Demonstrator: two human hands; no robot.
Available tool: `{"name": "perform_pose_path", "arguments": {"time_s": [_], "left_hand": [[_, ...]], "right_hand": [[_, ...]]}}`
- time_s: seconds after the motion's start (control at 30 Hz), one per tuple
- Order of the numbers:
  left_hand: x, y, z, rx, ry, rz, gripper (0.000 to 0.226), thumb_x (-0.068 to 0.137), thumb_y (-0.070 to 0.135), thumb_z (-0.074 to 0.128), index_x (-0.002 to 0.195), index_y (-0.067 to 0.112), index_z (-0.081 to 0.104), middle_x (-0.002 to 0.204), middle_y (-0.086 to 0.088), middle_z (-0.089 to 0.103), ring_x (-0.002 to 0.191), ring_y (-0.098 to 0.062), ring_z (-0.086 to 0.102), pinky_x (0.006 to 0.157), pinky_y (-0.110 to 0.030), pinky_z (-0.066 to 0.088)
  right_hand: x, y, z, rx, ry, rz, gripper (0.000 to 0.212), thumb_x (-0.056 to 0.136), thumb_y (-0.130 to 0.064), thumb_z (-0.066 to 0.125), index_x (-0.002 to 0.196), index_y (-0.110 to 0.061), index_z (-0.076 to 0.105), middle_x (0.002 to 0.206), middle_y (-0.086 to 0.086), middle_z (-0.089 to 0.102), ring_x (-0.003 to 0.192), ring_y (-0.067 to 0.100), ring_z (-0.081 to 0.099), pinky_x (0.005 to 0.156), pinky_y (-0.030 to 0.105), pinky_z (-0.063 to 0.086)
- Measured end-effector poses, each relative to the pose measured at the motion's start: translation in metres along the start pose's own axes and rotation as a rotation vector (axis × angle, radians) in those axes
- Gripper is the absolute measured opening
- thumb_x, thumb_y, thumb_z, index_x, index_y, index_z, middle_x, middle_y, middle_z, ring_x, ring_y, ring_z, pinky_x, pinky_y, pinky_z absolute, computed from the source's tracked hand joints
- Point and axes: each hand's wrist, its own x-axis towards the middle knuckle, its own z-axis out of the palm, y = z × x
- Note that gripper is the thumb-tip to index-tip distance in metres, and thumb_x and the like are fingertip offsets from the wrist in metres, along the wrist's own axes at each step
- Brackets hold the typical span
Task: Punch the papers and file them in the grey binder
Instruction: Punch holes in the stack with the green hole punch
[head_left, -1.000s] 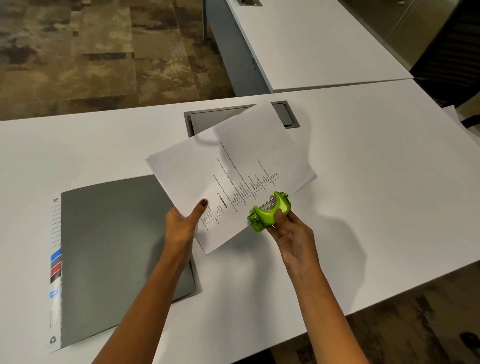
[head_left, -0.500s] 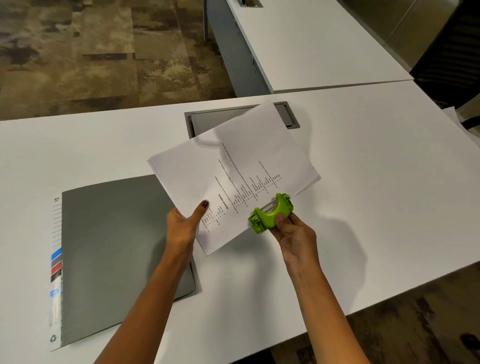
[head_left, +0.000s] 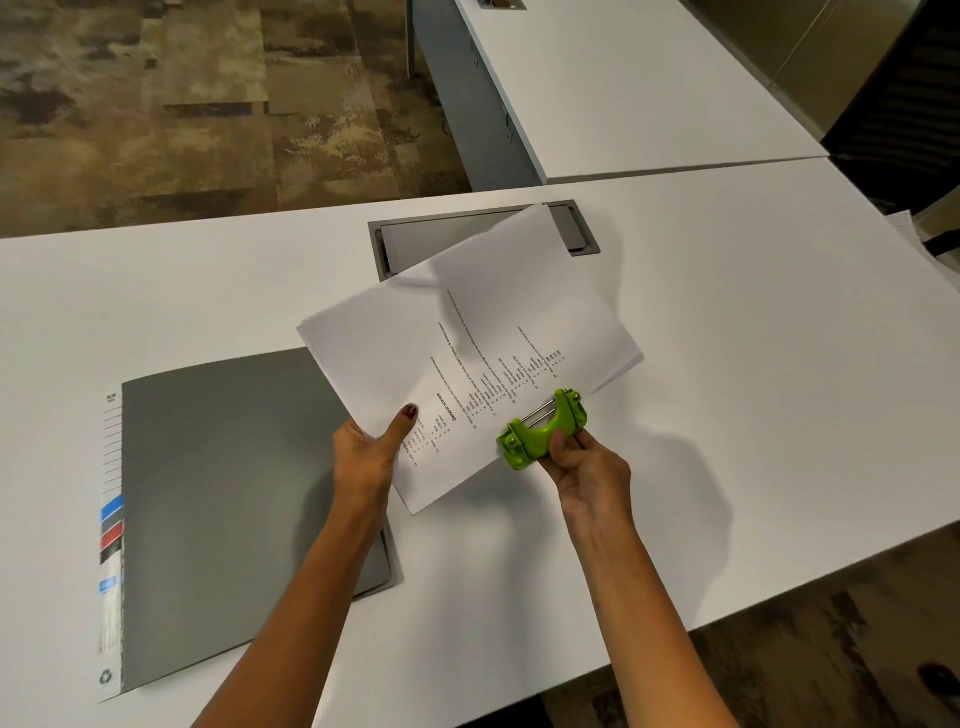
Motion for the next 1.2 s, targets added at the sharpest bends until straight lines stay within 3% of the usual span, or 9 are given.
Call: {"name": "perform_pose_path", "arguments": {"time_s": [0.13, 0.43, 0.57, 0.7, 0.77, 0.9, 1.03, 1.2], "left_hand": [[0.001, -0.002, -0.001, 0.011, 0.005, -0.011, 0.019, 0.085, 0.005, 0.065, 0.096, 0.02, 0.068, 0.092, 0.008, 0.075, 0.089, -0.016, 0.071, 0.081, -0.029, 0.056], [0.002, 0.001, 0.002, -0.005, -0.006, 0.008, 0.025, 0.085, 0.004, 0.064, 0.109, 0.007, 0.065, 0.094, 0.008, 0.075, 0.09, -0.013, 0.071, 0.075, -0.022, 0.055], [0.002, -0.002, 0.001, 0.011, 0.01, 0.003, 0.022, 0.085, 0.007, 0.066, 0.106, 0.013, 0.067, 0.096, 0.008, 0.074, 0.093, -0.015, 0.07, 0.081, -0.026, 0.055], [0.003, -0.003, 0.0, -0.004, 0.032, -0.001, 0.023, 0.085, 0.006, 0.066, 0.108, 0.009, 0.065, 0.095, 0.008, 0.074, 0.089, -0.013, 0.071, 0.076, -0.024, 0.055], [0.003, -0.003, -0.001, -0.027, 0.032, -0.007, 0.025, 0.086, 0.005, 0.064, 0.111, 0.007, 0.065, 0.097, 0.007, 0.074, 0.089, -0.013, 0.071, 0.074, -0.023, 0.054], [0.004, -0.002, -0.005, -0.04, 0.043, -0.008, 0.03, 0.086, 0.005, 0.064, 0.117, 0.004, 0.063, 0.109, -0.001, 0.071, 0.099, -0.019, 0.068, 0.084, -0.03, 0.053], [0.005, 0.001, -0.01, -0.034, 0.047, 0.004, 0.03, 0.086, 0.005, 0.064, 0.117, 0.004, 0.063, 0.112, -0.005, 0.069, 0.104, -0.023, 0.067, 0.09, -0.036, 0.051], [0.002, 0.003, -0.015, -0.04, 0.061, 0.012, 0.031, 0.087, 0.004, 0.063, 0.118, 0.005, 0.062, 0.112, -0.003, 0.069, 0.1, -0.018, 0.068, 0.085, -0.029, 0.054]], "right_hand": [[0.001, -0.001, -0.002, 0.005, -0.004, -0.002, 0.038, 0.08, 0.024, 0.048, 0.112, 0.008, 0.06, 0.084, 0.007, 0.073, 0.073, 0.02, 0.072, 0.077, 0.038, 0.058], [0.01, 0.002, -0.009, 0.006, -0.074, 0.016, 0.043, 0.081, 0.012, 0.055, 0.124, 0.006, 0.055, 0.111, 0.016, 0.067, 0.1, 0.032, 0.066, 0.083, 0.043, 0.056], [0.011, 0.003, -0.011, -0.026, -0.122, 0.021, 0.07, 0.057, -0.009, 0.078, 0.122, 0.003, 0.057, 0.124, 0.022, 0.06, 0.112, 0.042, 0.059, 0.087, 0.048, 0.054], [0.012, 0.005, -0.018, -0.048, -0.154, 0.012, 0.092, 0.04, -0.024, 0.093, 0.123, 0.0, 0.059, 0.125, 0.02, 0.061, 0.113, 0.04, 0.059, 0.087, 0.047, 0.054], [0.011, 0.003, -0.022, -0.041, -0.154, 0.021, 0.085, 0.046, -0.023, 0.091, 0.121, 0.0, 0.059, 0.125, 0.02, 0.061, 0.112, 0.039, 0.06, 0.083, 0.043, 0.057], [0.013, -0.002, -0.033, -0.03, -0.097, 0.017, 0.044, 0.076, -0.008, 0.064, 0.119, 0.001, 0.058, 0.124, 0.02, 0.06, 0.114, 0.036, 0.058, 0.077, 0.036, 0.059], [0.017, -0.014, -0.043, -0.041, -0.063, -0.036, 0.039, 0.085, -0.002, 0.056, 0.124, 0.0, 0.054, 0.112, 0.017, 0.063, 0.097, 0.029, 0.064, 0.071, 0.032, 0.06], [0.037, -0.036, -0.055, -0.205, 0.019, -0.172, 0.037, 0.085, 0.007, 0.055, 0.12, -0.007, 0.056, 0.102, 0.012, 0.066, 0.076, 0.017, 0.069, 0.063, 0.025, 0.058]]}}
